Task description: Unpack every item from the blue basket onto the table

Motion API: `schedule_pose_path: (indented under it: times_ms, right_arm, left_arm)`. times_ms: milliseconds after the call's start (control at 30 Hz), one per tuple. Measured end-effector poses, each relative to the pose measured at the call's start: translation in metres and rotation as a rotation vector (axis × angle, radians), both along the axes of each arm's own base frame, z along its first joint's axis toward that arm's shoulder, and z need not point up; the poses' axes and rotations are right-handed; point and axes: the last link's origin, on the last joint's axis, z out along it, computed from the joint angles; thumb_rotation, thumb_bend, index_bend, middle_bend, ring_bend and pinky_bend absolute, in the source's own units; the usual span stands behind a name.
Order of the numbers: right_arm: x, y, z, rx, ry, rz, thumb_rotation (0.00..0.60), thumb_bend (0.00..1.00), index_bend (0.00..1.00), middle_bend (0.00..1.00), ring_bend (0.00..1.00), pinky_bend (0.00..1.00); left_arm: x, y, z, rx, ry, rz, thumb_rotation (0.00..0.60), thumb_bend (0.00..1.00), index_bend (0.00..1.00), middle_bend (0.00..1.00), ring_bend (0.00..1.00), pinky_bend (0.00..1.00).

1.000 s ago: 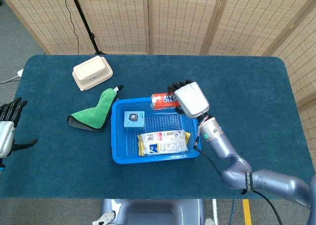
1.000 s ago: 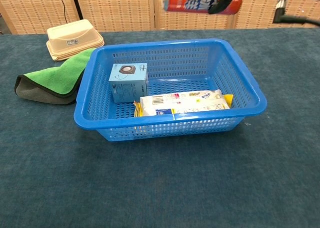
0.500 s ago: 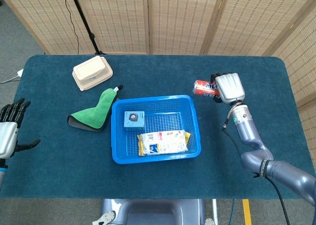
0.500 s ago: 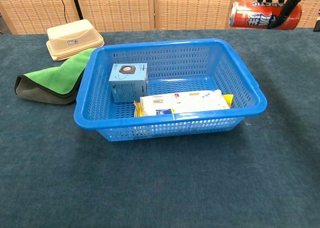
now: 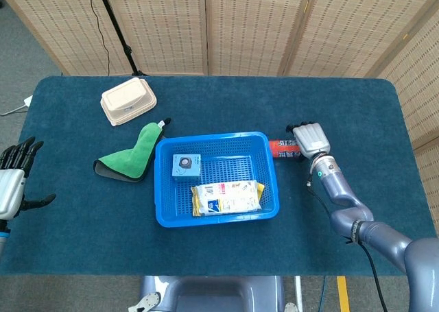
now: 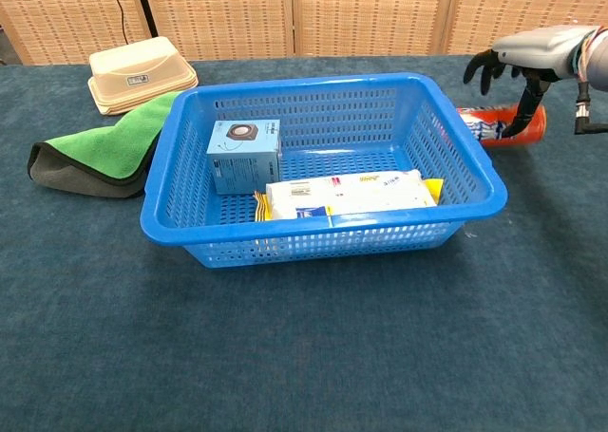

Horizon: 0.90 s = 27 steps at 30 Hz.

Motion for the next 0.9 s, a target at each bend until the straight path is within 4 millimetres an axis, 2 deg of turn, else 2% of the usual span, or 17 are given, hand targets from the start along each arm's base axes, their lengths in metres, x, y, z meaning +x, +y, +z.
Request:
schedule_pose_path:
  times_ms: [100,300,600,733,900]
  right_arm:
    - [0.008,0.004,0.002,0.017,-0.012,0.018,0.6,0.0,0.0,0.0,0.0,0.0]
    - [0.041,0.024,0.015,0.04,-0.062,0.105,0.6,0.0,0.0,0.0,0.0,0.0]
    - [0.11,0.082,0.026,0.186,-0.168,0.252,0.6,0.0,0.0,0.0,0.0,0.0]
    - [0.14,0.093,0.012,0.271,-0.195,0.288,0.6,0.0,0.0,0.0,0.0,0.0]
    - [0.161,0.092,-0.017,0.33,-0.188,0.304,0.6,0.0,0.0,0.0,0.0,0.0]
  left_arm:
    - [0.0,0.0,0.001,-0.006,0.001,-0.005,0.6,0.11,0.0,0.0,0.0,0.0]
    - [0.001,-0.001,0.001,-0.004,-0.005,-0.017,0.6,0.11,0.0,0.0,0.0,0.0]
    - [0.002,0.0,0.001,-0.006,-0.008,-0.027,0.6,0.11,0.0,0.0,0.0,0.0]
    - [0.002,0.001,0.001,-0.008,-0.007,-0.027,0.6,0.11,0.0,0.0,0.0,0.0]
    - [0.002,0.002,0.0,-0.01,-0.004,-0.025,0.6,0.11,0.0,0.0,0.0,0.0]
